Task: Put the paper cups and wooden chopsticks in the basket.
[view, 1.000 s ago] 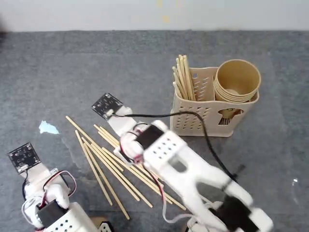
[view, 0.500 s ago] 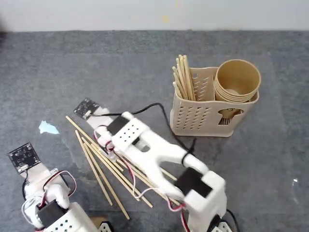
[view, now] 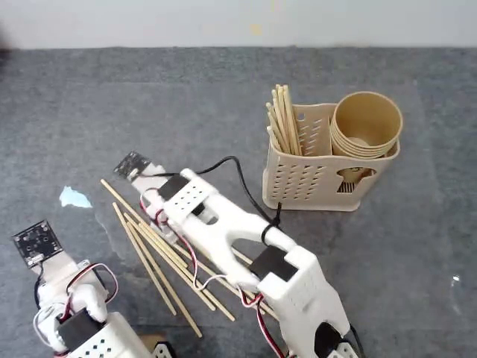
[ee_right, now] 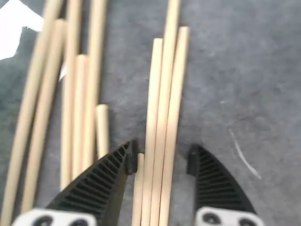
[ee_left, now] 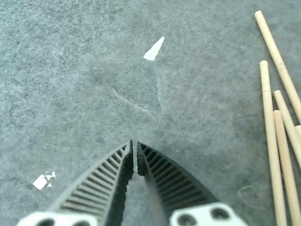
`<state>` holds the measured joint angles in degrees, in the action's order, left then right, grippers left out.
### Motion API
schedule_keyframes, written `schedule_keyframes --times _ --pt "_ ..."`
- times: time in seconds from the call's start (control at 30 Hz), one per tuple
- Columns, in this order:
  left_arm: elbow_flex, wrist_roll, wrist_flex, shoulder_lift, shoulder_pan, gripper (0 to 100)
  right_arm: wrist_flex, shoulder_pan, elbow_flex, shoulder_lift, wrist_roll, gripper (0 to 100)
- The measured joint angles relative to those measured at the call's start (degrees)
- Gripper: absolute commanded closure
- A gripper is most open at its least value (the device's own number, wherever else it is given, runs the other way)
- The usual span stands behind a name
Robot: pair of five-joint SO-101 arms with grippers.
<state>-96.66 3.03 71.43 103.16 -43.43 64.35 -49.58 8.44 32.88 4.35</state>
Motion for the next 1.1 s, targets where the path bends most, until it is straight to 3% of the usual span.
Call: schedule_keyframes --times 0.3,0.63,1.1 --pt "0.00 0.00 0.00 0.00 0.00 99 -0.09 1.85 1.23 1.05 0.09 99.0" --pt "0.00 0.00 0.00 0.00 0.00 99 1.49 1.85 2.20 1.67 2.73 99.1" --pt "0.00 0.00 0.00 0.00 0.00 99 16.44 1.23 0.97 -15.65 2.73 99.0"
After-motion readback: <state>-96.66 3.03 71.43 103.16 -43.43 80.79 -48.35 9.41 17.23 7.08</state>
